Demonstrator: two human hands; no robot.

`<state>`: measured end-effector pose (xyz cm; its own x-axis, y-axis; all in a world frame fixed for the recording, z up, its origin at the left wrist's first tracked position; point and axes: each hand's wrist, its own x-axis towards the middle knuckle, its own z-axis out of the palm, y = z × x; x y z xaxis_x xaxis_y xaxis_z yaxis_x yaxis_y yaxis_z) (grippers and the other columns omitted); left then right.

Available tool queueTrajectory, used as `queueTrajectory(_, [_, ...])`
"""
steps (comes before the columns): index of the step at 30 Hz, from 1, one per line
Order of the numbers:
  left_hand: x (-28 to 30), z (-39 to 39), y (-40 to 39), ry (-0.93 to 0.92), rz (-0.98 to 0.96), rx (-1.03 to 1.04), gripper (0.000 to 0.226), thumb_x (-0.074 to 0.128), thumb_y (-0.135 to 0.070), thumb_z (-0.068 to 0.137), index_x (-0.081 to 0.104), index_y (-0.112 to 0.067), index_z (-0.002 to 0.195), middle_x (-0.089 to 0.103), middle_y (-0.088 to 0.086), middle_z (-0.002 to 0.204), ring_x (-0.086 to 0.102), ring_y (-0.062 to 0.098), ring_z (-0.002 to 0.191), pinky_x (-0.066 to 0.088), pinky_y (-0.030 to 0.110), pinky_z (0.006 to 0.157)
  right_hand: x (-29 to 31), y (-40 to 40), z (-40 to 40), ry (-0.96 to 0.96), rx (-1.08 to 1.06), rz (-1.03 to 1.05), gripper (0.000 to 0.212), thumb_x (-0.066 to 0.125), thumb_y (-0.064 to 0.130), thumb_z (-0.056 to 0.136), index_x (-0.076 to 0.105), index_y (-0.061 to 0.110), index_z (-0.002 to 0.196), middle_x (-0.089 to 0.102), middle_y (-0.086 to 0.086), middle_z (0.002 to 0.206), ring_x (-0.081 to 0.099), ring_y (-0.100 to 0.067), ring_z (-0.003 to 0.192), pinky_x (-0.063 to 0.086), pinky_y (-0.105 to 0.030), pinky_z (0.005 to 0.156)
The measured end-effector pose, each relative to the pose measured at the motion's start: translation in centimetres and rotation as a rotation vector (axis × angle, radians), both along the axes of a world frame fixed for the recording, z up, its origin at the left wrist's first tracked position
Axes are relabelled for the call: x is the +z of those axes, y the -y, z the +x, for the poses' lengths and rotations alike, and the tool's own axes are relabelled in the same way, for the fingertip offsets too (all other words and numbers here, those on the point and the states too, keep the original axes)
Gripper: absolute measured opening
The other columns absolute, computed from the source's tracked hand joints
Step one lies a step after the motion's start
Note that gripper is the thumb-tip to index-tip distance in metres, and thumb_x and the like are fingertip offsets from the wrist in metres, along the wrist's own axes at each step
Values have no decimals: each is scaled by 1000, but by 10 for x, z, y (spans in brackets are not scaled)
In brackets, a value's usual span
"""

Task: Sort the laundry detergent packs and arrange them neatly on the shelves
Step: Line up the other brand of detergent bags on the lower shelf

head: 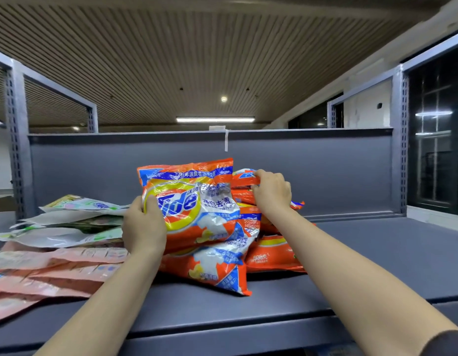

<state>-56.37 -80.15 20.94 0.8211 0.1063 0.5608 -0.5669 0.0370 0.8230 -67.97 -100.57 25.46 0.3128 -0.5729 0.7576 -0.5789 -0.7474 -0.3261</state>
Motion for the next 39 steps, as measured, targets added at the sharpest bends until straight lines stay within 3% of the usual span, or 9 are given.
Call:
queueTrajectory(4, [0, 0, 2, -5, 33, 52, 34, 36, -34, 99, 45, -16, 71, 54, 0, 70, 48, 22, 63, 32, 33, 63, 3, 0, 3, 83, 53, -51, 22, 44, 21, 99, 60, 12, 111, 66, -12, 110, 61, -29, 99, 49, -36, 78])
queueTrajectory(10, [2, -4, 4, -46, 24, 109, 32, 33, -35, 99, 47, -12, 81, 55, 7, 83, 48, 33, 79, 34, 35, 69, -8, -5, -12, 122, 132, -152, 21, 38, 18, 101, 55, 6, 100, 66, -15, 100, 60, -35, 90, 37, -34, 66])
queueTrajectory(12, [3, -8, 3, -55, 23, 105, 32, 33, -35, 99, 46, -12, 80, 54, 6, 81, 47, 31, 77, 33, 34, 68, -10, -4, -17, 104, 160, -92, 19, 42, 16, 99, 53, 8, 112, 62, -14, 113, 59, -34, 100, 44, -39, 73])
queueTrajectory(14, [2, -10, 2, -51, 20, 82, 33, 33, -34, 99, 43, -14, 75, 51, 3, 73, 46, 29, 73, 32, 34, 66, -10, -1, -20, 51, 214, 4, 37, 48, 15, 96, 46, 17, 133, 54, -9, 132, 55, -31, 114, 47, -43, 87])
queueTrajectory(16, [0, -11, 0, -48, 16, 67, 36, 34, -34, 99, 38, -15, 68, 47, -2, 66, 44, 28, 69, 29, 33, 63, -11, 2, -18, -19, 200, 51, 47, 48, 15, 94, 44, 26, 139, 54, -8, 135, 53, -33, 117, 46, -42, 91])
queueTrajectory(21, [-1, -8, -3, -40, 29, 54, 38, 35, -36, 99, 40, -15, 68, 53, 3, 70, 50, 31, 72, 35, 34, 63, -4, -1, -2, 59, 72, 23, 23, 50, 23, 95, 61, 16, 114, 65, -11, 116, 58, -34, 105, 44, -36, 78])
queueTrajectory(32, [-2, -9, -1, -35, 12, 137, 30, 32, -35, 99, 46, -14, 84, 57, 12, 91, 46, 32, 80, 35, 36, 70, -36, -20, -56, 276, 339, -218, 10, 53, 8, 91, 61, 2, 95, 65, -13, 95, 59, -37, 86, 47, -43, 74])
queueTrajectory(36, [-4, -10, -1, -35, -15, 146, 28, 33, -34, 96, 49, -14, 85, 60, 16, 97, 46, 34, 82, 35, 38, 70, -53, -17, -86, 543, 282, 120, 17, 49, 10, 82, 59, 2, 70, 63, -13, 73, 54, -33, 75, 37, -35, 64])
queueTrajectory(39, [-6, -8, -1, -105, -67, 81, 32, 40, -41, 86, 57, -15, 80, 63, 9, 85, 53, 35, 83, 40, 36, 70, -50, -13, -92, 758, 244, 519, 22, 53, 27, 87, 59, 6, 81, 61, -6, 78, 52, -27, 80, 32, -29, 66])
